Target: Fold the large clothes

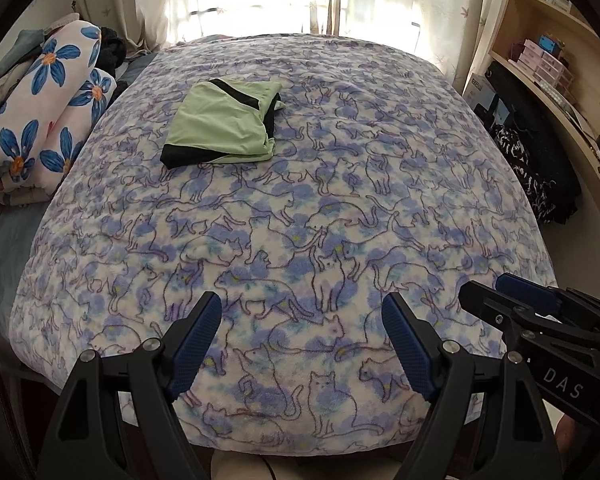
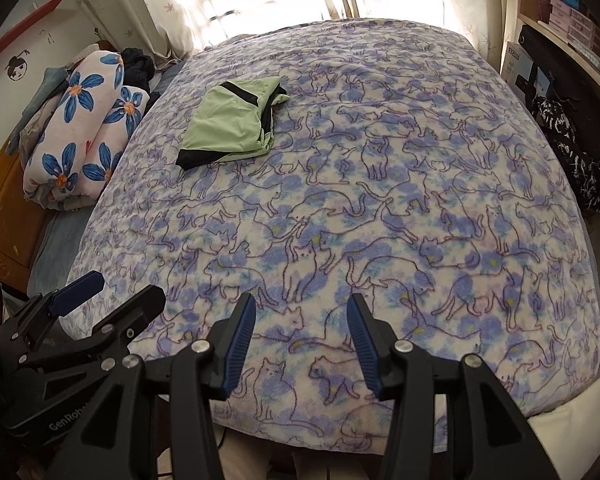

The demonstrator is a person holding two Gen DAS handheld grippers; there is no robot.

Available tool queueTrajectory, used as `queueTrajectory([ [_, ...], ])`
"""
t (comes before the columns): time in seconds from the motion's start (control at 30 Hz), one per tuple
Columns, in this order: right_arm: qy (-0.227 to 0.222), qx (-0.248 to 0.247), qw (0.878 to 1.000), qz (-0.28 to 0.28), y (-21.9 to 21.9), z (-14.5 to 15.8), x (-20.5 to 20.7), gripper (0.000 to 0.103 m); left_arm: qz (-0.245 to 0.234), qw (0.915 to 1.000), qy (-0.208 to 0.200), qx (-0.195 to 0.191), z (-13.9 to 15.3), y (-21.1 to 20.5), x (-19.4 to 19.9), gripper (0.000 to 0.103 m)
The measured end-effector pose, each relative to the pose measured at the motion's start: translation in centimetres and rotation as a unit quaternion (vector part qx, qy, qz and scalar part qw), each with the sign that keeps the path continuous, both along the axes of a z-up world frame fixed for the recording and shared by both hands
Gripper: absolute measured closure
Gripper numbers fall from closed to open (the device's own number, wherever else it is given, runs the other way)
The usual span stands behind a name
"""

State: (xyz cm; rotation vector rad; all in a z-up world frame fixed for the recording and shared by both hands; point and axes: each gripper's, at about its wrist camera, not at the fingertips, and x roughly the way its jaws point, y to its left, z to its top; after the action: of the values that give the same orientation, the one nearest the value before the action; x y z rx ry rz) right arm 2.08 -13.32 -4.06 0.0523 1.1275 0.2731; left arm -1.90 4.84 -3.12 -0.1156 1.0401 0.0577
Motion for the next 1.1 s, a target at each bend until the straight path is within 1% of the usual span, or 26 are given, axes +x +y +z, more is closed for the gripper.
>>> queueTrajectory([
  [0.5, 0.0, -0.001, 1.0, -0.001, 0.13, 0.06, -0.14, 0.055, -0.011, 0.9999, -0.001, -0.004, -0.27, -0.25, -0.13, 0.022],
  [1.1, 0.0, -0.002, 1.0, -0.002, 0.06, 0.12, -0.05, 0.055, -0.009, 1.0, 0.0, -0.005, -0.26, -0.43, -0.1, 0.022],
])
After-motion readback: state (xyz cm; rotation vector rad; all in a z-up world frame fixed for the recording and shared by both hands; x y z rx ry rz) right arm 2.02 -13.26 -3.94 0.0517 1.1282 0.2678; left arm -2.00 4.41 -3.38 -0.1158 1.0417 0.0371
